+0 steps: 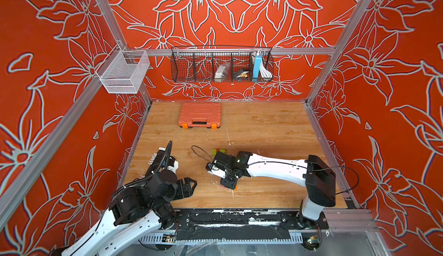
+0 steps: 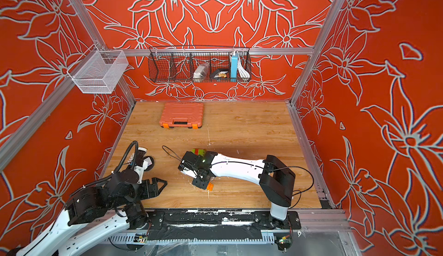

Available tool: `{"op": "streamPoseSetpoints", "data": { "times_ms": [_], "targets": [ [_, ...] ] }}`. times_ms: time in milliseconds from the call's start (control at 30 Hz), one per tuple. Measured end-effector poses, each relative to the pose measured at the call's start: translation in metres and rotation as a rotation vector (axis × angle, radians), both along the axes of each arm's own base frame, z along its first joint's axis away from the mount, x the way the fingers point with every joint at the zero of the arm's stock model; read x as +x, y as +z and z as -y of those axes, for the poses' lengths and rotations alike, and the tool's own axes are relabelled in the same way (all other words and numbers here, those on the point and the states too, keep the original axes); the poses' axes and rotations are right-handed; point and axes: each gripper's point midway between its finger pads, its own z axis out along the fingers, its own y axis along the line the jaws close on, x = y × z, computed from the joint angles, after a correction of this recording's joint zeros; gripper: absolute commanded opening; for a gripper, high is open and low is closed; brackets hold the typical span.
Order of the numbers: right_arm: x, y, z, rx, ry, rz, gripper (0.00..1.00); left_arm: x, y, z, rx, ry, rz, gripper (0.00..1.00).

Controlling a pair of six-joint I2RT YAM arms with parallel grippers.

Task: Assemble the letter r with lego
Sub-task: Assemble the lego brick with the lego brick, then adjust the lego brick at the center of the board.

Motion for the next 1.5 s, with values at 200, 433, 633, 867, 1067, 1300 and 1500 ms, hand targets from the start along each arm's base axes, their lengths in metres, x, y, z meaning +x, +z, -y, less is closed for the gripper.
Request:
{"op": "streamPoseSetpoints", "data": {
  "times_ms": [200, 433, 633, 867, 1067, 1300, 1500],
  "targets": [
    [0.0, 0.002, -0.004, 0.025, -0.009, -0.009, 0.26, 0.0, 0.0, 0.0, 0.0, -0.004, 0.0, 0.87],
    [0.0, -0.002, -0.006, 0.03, -0.009, -0.025, 0.18, 0.0, 0.0, 0.0, -0.001, -0.004, 0.0, 0.87],
    [0.0, -0.012, -0.006, 0.01, -0.008, -0.047, 0.09, -0.001, 0.0, 0.001, -0.002, -0.01, -0.002, 0.87],
    [0.0, -0.017, -0.008, 0.009, -0.009, -0.063, 0.04, -0.002, 0.0, 0.002, -0.006, -0.02, -0.007, 0.87],
    [0.0, -0.024, -0.007, -0.002, -0.012, -0.078, 0.01, -0.003, -0.001, 0.004, 0.0, -0.025, -0.015, 0.87],
    [0.001, -0.027, -0.008, 0.004, -0.016, -0.099, 0.0, -0.003, -0.002, 0.005, 0.002, -0.031, -0.022, 0.87],
    [0.001, -0.027, -0.012, 0.011, -0.007, -0.115, 0.0, -0.003, -0.002, 0.005, 0.002, -0.033, -0.024, 0.87]
  ]
}}
